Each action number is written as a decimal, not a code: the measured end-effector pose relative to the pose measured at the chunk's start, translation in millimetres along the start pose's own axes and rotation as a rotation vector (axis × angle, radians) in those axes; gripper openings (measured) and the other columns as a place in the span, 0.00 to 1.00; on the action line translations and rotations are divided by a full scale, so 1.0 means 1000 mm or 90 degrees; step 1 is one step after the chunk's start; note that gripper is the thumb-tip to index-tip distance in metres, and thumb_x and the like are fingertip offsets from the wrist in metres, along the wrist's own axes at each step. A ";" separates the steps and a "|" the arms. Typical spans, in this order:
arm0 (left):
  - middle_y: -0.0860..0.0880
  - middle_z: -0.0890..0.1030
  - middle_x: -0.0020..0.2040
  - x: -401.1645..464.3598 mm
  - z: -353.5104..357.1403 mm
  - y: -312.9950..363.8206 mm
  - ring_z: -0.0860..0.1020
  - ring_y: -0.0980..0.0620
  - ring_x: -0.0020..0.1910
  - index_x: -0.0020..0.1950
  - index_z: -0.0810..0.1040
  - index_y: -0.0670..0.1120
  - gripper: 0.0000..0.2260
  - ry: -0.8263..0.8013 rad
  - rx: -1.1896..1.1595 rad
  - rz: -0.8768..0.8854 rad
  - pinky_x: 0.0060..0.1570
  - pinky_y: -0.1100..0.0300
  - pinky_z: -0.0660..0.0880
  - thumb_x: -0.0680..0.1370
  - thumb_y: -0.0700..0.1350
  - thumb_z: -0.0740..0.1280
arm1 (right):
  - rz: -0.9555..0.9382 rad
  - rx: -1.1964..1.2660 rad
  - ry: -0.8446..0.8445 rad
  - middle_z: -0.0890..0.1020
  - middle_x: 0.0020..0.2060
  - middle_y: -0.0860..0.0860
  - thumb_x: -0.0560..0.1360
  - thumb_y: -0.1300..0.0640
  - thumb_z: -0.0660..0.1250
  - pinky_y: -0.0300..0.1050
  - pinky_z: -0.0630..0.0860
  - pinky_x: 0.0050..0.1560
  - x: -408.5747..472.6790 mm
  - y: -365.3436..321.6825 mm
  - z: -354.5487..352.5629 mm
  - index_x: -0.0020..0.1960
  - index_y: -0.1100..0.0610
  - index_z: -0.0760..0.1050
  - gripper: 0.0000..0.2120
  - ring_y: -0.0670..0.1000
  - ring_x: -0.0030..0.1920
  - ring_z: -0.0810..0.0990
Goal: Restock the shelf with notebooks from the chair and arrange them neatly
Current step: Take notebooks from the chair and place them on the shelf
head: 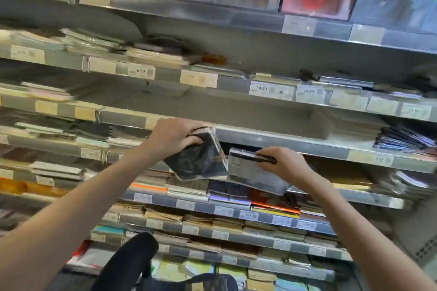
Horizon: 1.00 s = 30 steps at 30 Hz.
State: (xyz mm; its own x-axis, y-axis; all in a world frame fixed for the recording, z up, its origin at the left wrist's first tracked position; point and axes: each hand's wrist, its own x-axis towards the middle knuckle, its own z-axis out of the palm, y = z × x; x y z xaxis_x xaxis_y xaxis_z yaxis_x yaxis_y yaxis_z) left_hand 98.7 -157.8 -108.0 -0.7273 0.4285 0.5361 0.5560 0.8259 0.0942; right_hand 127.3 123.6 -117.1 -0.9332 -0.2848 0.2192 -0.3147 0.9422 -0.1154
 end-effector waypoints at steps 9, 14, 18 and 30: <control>0.51 0.81 0.54 -0.089 0.126 -0.010 0.77 0.48 0.54 0.59 0.78 0.51 0.13 -0.178 -0.068 -0.102 0.41 0.56 0.68 0.76 0.52 0.65 | 0.035 0.060 -0.172 0.78 0.59 0.49 0.76 0.50 0.64 0.47 0.75 0.53 -0.037 0.020 0.129 0.64 0.49 0.73 0.16 0.52 0.57 0.77; 0.51 0.79 0.60 -0.139 0.202 0.012 0.76 0.49 0.58 0.64 0.74 0.55 0.15 -0.273 -0.104 -0.225 0.47 0.57 0.71 0.77 0.52 0.64 | 0.067 0.099 -0.284 0.78 0.60 0.48 0.77 0.50 0.63 0.44 0.71 0.48 -0.067 0.038 0.205 0.63 0.47 0.73 0.15 0.53 0.58 0.76; 0.49 0.76 0.64 -0.180 0.260 0.033 0.75 0.47 0.61 0.68 0.71 0.53 0.18 -0.339 -0.142 -0.314 0.53 0.55 0.73 0.78 0.52 0.62 | 0.083 0.119 -0.349 0.79 0.59 0.48 0.77 0.51 0.63 0.43 0.69 0.45 -0.102 0.054 0.255 0.63 0.47 0.73 0.15 0.52 0.58 0.77; 0.51 0.82 0.55 -0.246 0.368 0.107 0.82 0.46 0.43 0.61 0.77 0.48 0.16 -0.226 -0.062 -0.302 0.33 0.57 0.73 0.74 0.49 0.69 | 0.101 0.142 -0.403 0.80 0.48 0.48 0.77 0.52 0.63 0.47 0.76 0.46 -0.180 0.107 0.334 0.52 0.51 0.76 0.07 0.52 0.49 0.78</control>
State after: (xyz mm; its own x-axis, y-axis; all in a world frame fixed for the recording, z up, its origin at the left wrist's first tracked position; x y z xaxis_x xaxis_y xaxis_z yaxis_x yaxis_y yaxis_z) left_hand 189.2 -39.6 -538.9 -0.9858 0.1314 0.1046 0.1596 0.9268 0.3399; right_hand 203.8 216.4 -492.9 -0.8709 -0.2596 -0.4172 -0.1314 0.9412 -0.3113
